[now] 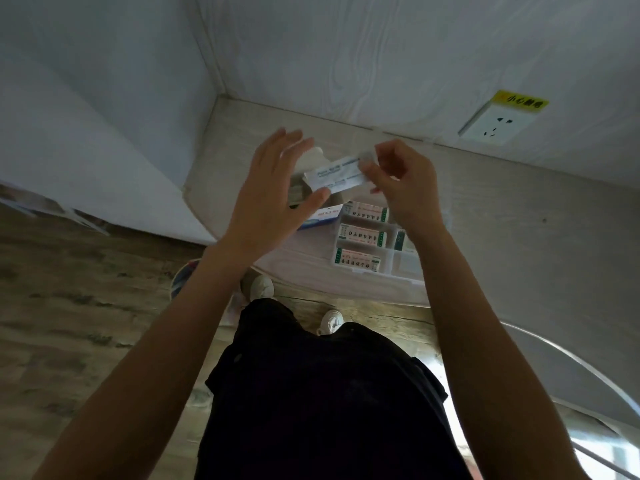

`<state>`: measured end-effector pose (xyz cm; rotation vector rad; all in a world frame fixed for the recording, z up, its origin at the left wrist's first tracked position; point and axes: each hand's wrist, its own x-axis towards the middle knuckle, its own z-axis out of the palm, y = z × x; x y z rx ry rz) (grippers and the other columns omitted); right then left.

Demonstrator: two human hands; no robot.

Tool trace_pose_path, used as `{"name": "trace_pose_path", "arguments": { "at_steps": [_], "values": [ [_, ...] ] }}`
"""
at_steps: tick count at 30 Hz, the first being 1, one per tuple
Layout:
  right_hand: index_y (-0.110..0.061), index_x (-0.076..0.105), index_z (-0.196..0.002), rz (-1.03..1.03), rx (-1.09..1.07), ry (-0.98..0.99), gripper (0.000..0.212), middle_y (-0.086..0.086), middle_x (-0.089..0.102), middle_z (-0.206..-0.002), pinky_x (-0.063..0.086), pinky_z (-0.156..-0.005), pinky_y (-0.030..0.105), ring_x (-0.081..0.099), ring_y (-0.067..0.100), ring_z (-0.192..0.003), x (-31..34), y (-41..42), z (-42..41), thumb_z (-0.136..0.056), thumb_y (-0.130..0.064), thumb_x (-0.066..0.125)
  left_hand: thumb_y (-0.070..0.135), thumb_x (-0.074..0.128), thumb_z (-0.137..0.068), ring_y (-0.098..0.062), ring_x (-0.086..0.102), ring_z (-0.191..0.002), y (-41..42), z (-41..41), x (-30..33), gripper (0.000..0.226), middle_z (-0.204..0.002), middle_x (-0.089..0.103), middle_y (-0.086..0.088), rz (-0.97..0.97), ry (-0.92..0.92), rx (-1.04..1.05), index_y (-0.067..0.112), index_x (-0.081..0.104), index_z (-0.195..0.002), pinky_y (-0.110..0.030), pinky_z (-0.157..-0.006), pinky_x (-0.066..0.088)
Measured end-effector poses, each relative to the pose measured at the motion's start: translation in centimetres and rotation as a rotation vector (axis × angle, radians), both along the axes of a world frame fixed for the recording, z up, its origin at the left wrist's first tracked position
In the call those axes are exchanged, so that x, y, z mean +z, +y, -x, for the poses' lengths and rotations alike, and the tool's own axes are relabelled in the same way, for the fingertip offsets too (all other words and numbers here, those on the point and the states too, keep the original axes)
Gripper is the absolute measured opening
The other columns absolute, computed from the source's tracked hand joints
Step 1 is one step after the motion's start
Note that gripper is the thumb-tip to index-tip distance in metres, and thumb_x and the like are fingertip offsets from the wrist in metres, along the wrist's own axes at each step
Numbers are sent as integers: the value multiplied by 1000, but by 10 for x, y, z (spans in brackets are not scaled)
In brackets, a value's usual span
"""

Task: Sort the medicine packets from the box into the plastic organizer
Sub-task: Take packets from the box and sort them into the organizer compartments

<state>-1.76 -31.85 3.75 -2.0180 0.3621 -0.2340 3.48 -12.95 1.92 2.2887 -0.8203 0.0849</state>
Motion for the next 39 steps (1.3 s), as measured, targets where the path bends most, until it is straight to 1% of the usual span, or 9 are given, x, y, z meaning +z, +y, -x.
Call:
{"name": "trace_pose_path", "arguments": {
  "at_steps": [6, 9, 11, 15, 19, 23, 28, 33, 39],
  "values": [
    [-12, 61, -91, -318, 104, 21, 10, 0, 66, -82, 53, -60, 19, 64, 6, -68, 5, -20, 45, -88, -3, 59, 44, 47, -92, -10, 53, -107, -40, 21, 34, 49, -121, 53, 6, -66, 418, -266, 19, 41, -134, -20, -83, 45],
    [-7, 63, -98, -362, 36, 18, 12, 0, 67, -80, 52, -59, 19, 65, 6, -68, -2, -28, 61, -88, -1, 59, 38, 40, -97, -21, 63, -95, -55, 31, 24, 34, -108, 64, -9, 19, 971, -324, 17, 51, -121, -34, -81, 51],
    [-8, 65, -98, -352, -9, 30, 12, -5, 68, -75, 52, -59, 19, 65, 6, -67, -11, -34, 71, -88, -2, 60, 21, 35, -101, -22, 64, -83, -62, 40, 15, 24, -99, 64, -15, 159, 1271, -337, 9, 52, -113, -32, -76, 54],
    [-6, 66, -101, -387, -97, 77, 16, -3, 69, -75, 53, -61, 18, 66, 6, -67, -29, -43, 90, -86, -1, 62, 15, 45, -97, -13, 63, -69, -76, 53, -8, 16, -85, 67, -4, 126, 1206, -325, 11, 56, -108, -29, -67, 52],
    [-7, 65, -96, -330, -169, 184, 12, 3, 67, -77, 50, -51, 17, 62, 5, -58, -41, -55, 106, -84, -8, 67, 30, 65, -85, -20, 67, -76, -88, 63, -29, 26, -86, 69, -3, 79, 1126, -234, 16, 61, -106, -38, -74, 53],
    [-13, 62, -85, -415, -183, 225, 7, 6, 64, -72, 43, -42, 20, 57, 9, -46, -48, -63, 112, -85, -6, 66, 18, 64, -86, 0, 66, -68, -101, 71, -34, 24, -89, 67, 3, 99, 1044, -174, 16, 57, -108, -16, -62, 51],
    [-3, 61, -85, -567, -285, 231, 5, 9, 63, -68, 51, -50, 20, 60, 10, -48, -55, -74, 107, -85, 1, 63, 24, 50, -96, -5, 66, -68, -114, 77, -35, 7, -85, 65, 1, 133, 1059, -151, 22, 57, -97, -19, -57, 51],
    [-7, 61, -99, -690, -228, 207, 16, 9, 64, -73, 57, -61, 24, 64, 14, -58, -52, -83, 102, -87, 2, 60, 27, 56, -91, -21, 63, -88, -122, 73, -42, 9, -90, 63, 1, 30, 777, -158, 19, 56, -97, -35, -69, 50],
    [-12, 62, -90, -718, -274, 175, 14, 7, 66, -72, 56, -64, 22, 66, 11, -62, -53, -92, 93, -87, 2, 59, 28, 49, -96, -17, 61, -80, -131, 70, -37, 14, -83, 61, 6, 72, 704, -141, 19, 58, -103, -27, -64, 45]
  ]
}}
